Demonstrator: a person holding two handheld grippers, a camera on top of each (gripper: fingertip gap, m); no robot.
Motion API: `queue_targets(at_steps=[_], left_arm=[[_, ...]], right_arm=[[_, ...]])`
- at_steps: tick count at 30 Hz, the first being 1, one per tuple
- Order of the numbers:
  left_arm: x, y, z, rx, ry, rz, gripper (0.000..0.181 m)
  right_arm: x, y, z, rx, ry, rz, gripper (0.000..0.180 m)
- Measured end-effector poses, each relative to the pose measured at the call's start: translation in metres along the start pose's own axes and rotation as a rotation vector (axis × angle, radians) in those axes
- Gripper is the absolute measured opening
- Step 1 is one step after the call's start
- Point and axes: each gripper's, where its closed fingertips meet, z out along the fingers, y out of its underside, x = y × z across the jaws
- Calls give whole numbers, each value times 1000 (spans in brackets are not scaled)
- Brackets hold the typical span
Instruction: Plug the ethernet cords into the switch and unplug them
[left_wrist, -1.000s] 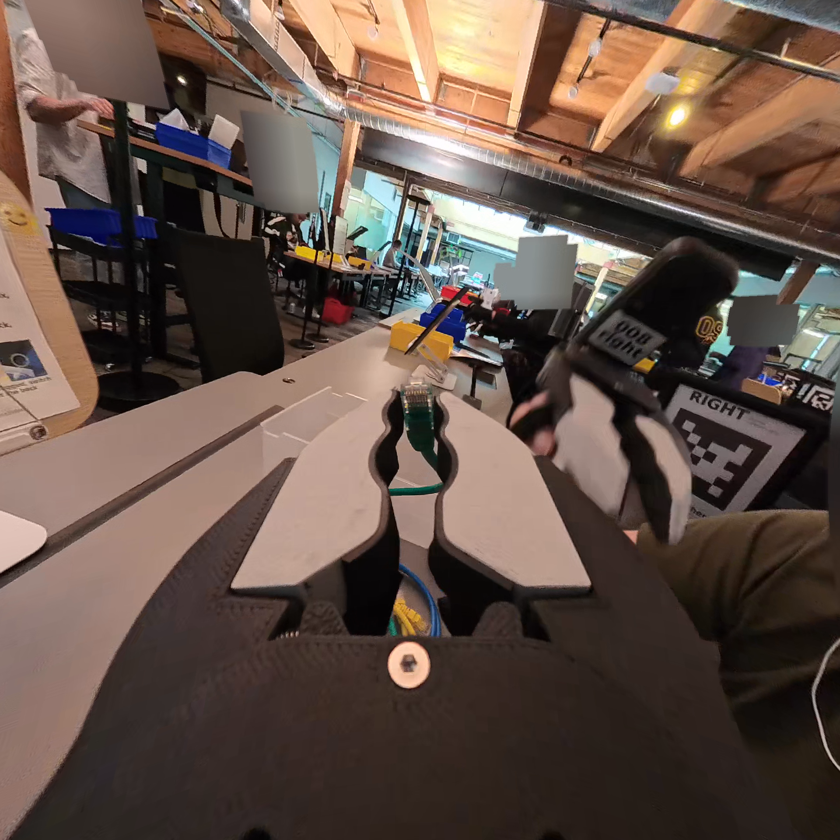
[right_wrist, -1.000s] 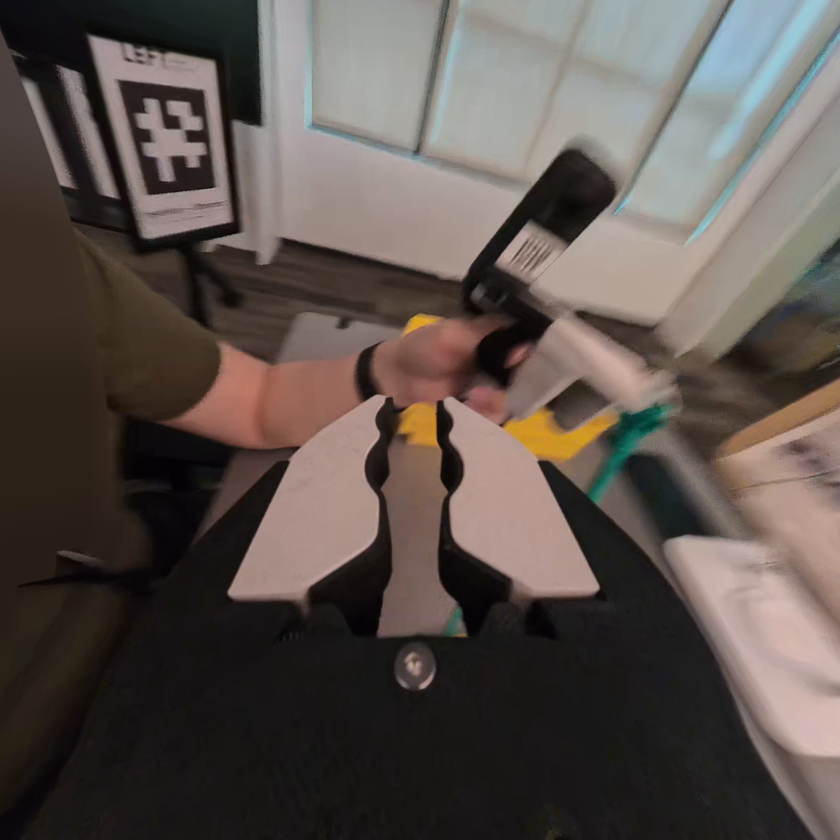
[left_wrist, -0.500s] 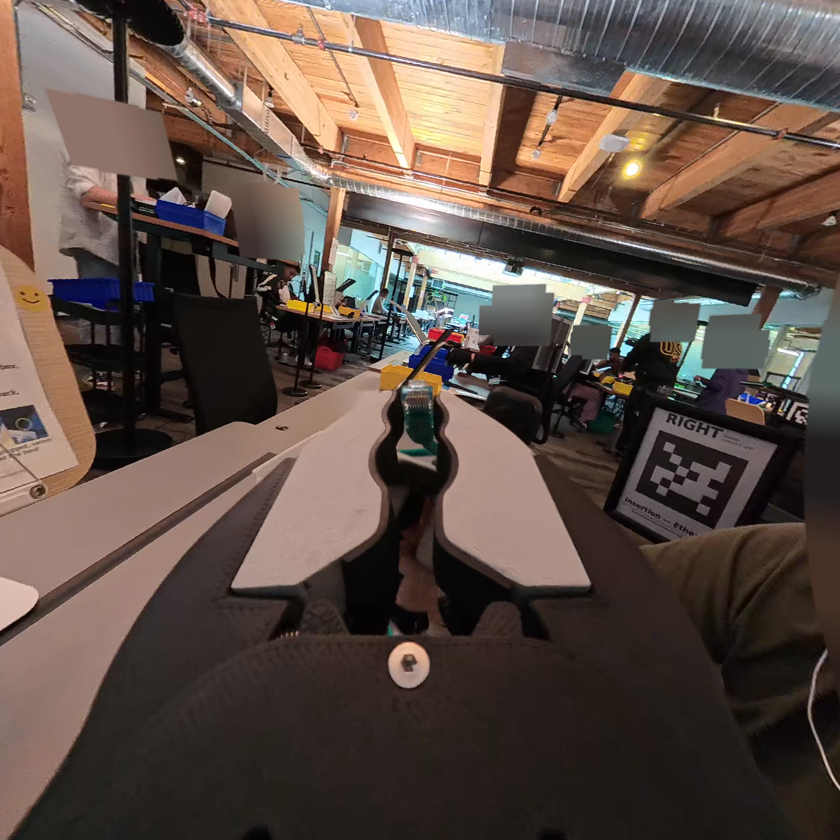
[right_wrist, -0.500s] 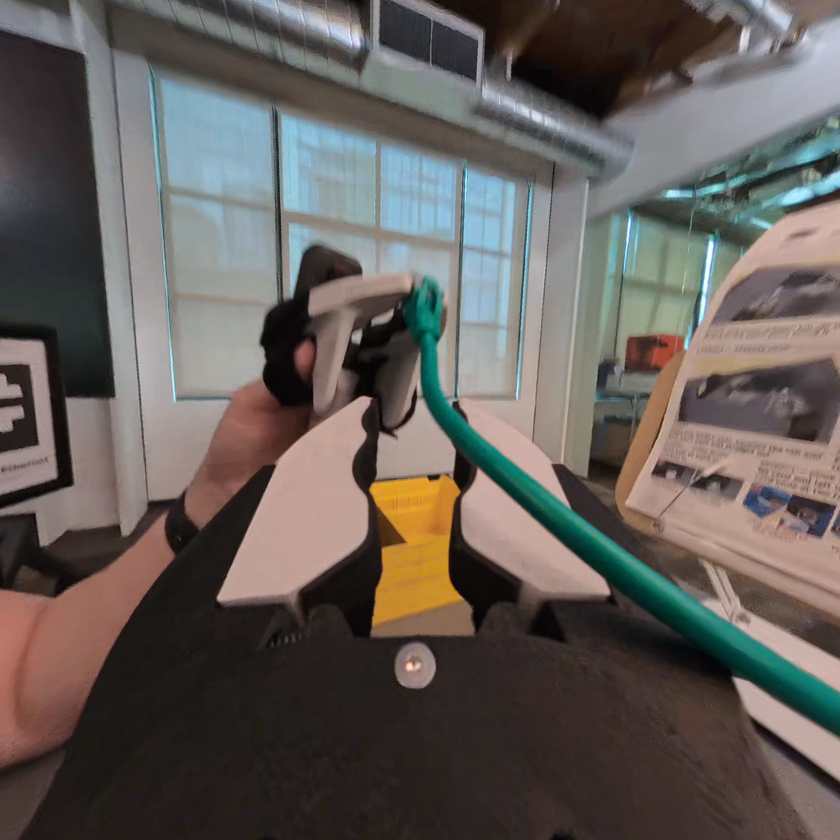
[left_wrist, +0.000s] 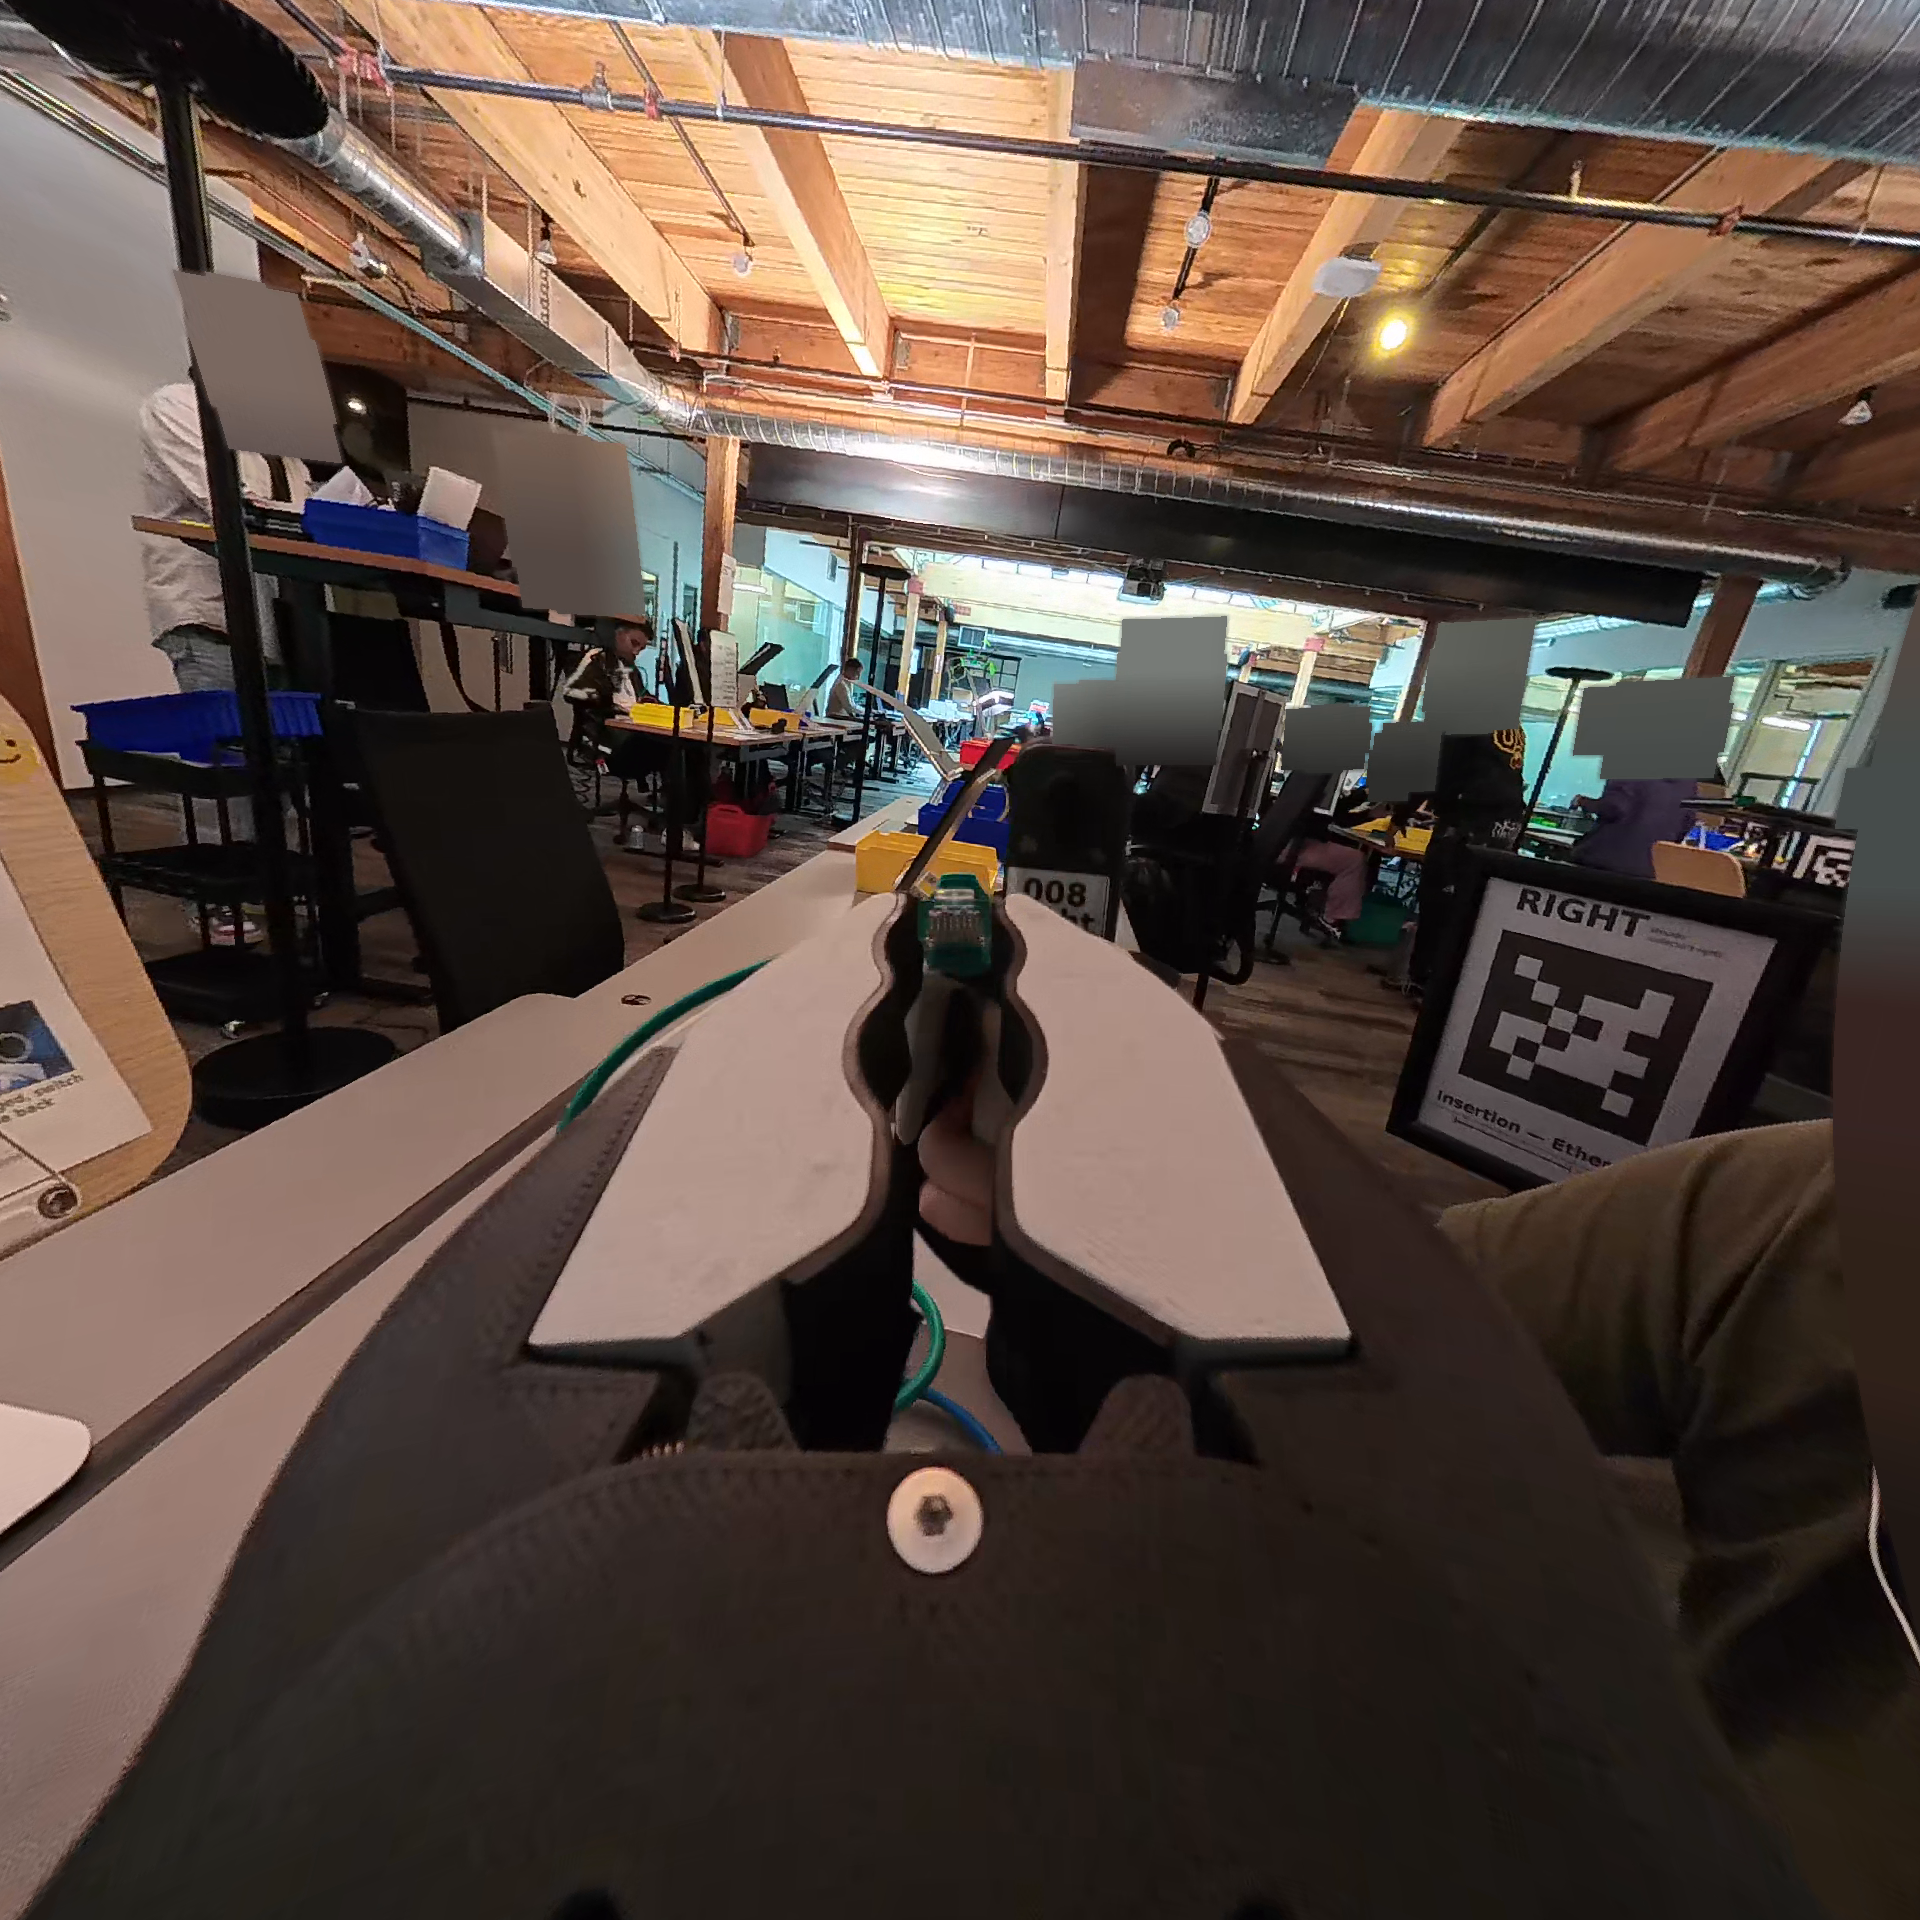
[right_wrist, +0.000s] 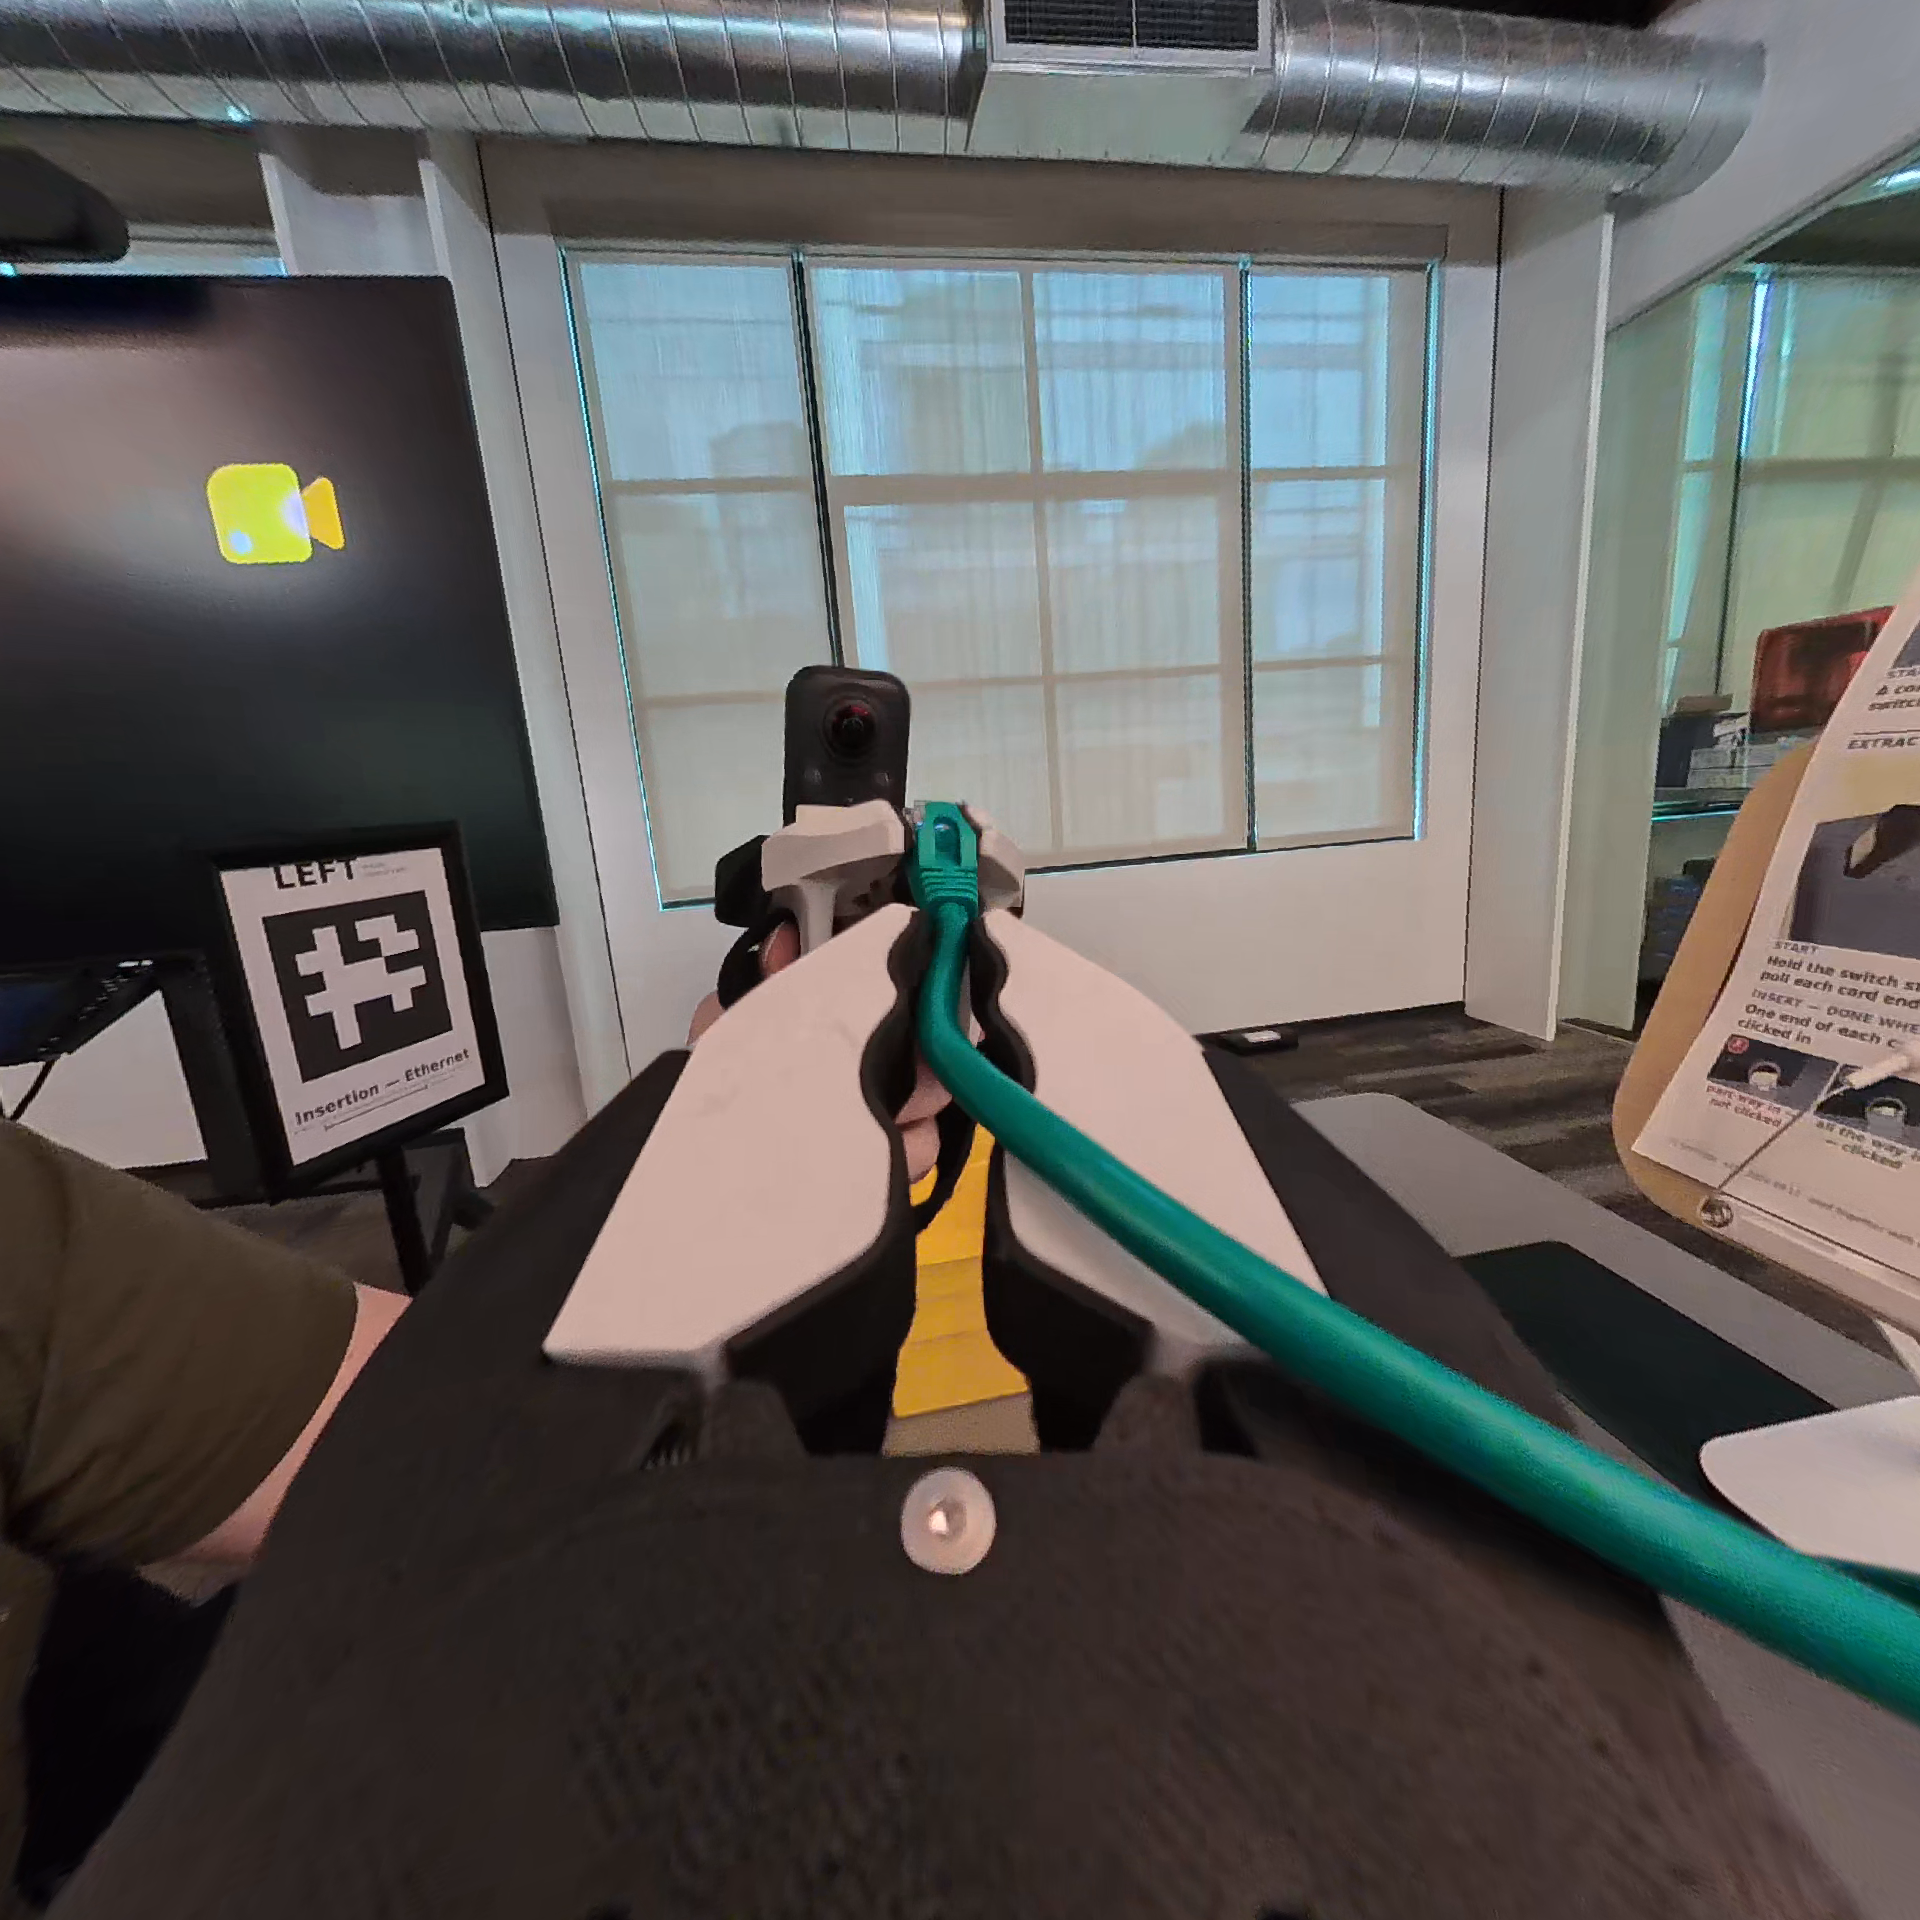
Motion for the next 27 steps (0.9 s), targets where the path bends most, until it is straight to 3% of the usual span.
queue_targets(at_steps=[19,20,23,27], left_arm=[[0,13,2,-99,-18,61,13],[-5,15,-1,-131,-47,79,16],[-41,21,-23,-268,-268,178,50],[-98,81,-69,-685,-484,230,63]], right_arm=[[2,1,-8,-96,11,-101,5],[4,0,-9,-108,35,-142,6],[9,-11,-17,-126,86,-244,6],[4,-30,-29,-122,72,-291,6]])
